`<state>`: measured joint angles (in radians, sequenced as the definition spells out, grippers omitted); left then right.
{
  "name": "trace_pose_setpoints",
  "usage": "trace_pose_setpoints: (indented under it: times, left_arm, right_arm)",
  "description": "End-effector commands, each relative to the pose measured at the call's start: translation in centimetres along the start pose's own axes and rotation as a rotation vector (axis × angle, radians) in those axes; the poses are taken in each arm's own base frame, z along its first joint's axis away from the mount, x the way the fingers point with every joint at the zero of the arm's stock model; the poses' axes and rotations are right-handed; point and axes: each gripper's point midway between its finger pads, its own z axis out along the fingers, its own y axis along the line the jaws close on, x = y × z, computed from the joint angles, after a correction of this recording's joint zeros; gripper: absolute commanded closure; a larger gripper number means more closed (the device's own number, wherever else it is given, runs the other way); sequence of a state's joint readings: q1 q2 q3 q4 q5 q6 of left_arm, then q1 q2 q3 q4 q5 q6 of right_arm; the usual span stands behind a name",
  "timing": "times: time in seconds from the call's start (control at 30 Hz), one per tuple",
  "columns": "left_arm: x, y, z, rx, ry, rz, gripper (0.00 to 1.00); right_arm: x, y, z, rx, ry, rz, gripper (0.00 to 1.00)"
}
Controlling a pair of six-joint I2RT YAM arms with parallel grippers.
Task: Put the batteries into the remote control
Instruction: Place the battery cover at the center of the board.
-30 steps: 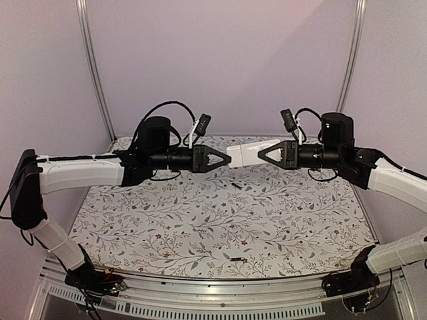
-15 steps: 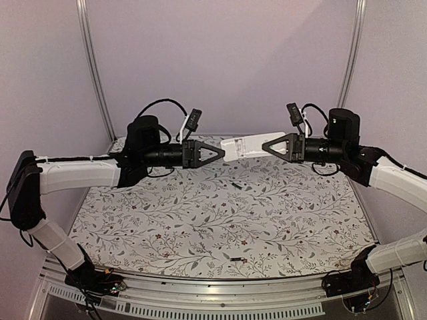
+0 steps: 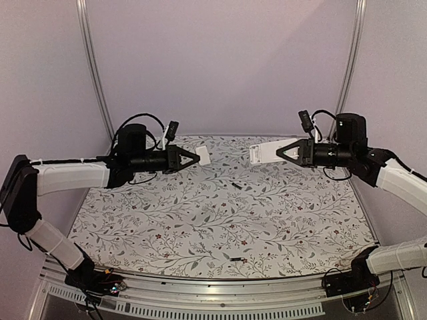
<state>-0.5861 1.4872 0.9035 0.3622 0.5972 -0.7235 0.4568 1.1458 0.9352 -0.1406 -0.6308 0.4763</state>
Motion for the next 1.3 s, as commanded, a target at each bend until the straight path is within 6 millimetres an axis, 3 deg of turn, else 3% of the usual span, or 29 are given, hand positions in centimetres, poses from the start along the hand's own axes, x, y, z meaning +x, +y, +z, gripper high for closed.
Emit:
trace_pose_setpoints:
  times: [0.0,0.17,0.43,0.63,0.73,0.9,1.0,1.07,1.17,1.27]
  left_arm:
    - [5.0,8.0,-0.4,-0.241,0.124,-0.191,1.00]
    - [8.9,12.5,-0.6,-0.344,0.224,-0.305,1.00]
    - [13.1,15.6,0.1,-0.359,0.312,-0.395,1.00]
    - [15.1,17.9,-0.4,-0.430,0.349,-0.436,1.00]
    - [15.8,18.7,-0.7,-0.461,0.367,-0.452,0.94]
    - [15.8,19.8,-1.6,-0.519,0.363,-0.444,0.65]
    - [14.1,19.2,-2.0,-0.542,0.336,-0.363,0.39]
    - [11.6,17.5,-2.2,-0.515,0.288,-0.280,0.29]
    - [7.6,13.4,-2.2,-0.454,0.207,-0.111,0.24]
    - [4.5,7.1,-1.4,-0.332,0.159,0.107,0.19]
  right_arm:
    - [1.2,0.6,-0.8,-0.023,0.040,-0.048,1.00]
    - [3.1,0.8,-0.6,-0.072,0.115,-0.044,1.00]
    - [5.0,1.0,-0.4,-0.122,0.186,-0.026,1.00]
    - [6.1,0.7,-0.4,-0.127,0.233,-0.014,1.00]
    - [6.5,0.6,-0.4,-0.126,0.250,-0.012,1.00]
    - [6.9,0.3,-0.5,-0.113,0.264,-0.002,1.00]
    - [7.4,0.1,-0.5,-0.106,0.285,0.019,1.00]
    - [7.7,0.1,-0.5,-0.105,0.297,0.027,1.00]
    - [8.3,0.3,-0.4,-0.117,0.321,0.031,1.00]
    - [8.8,0.8,0.0,-0.129,0.349,0.026,1.00]
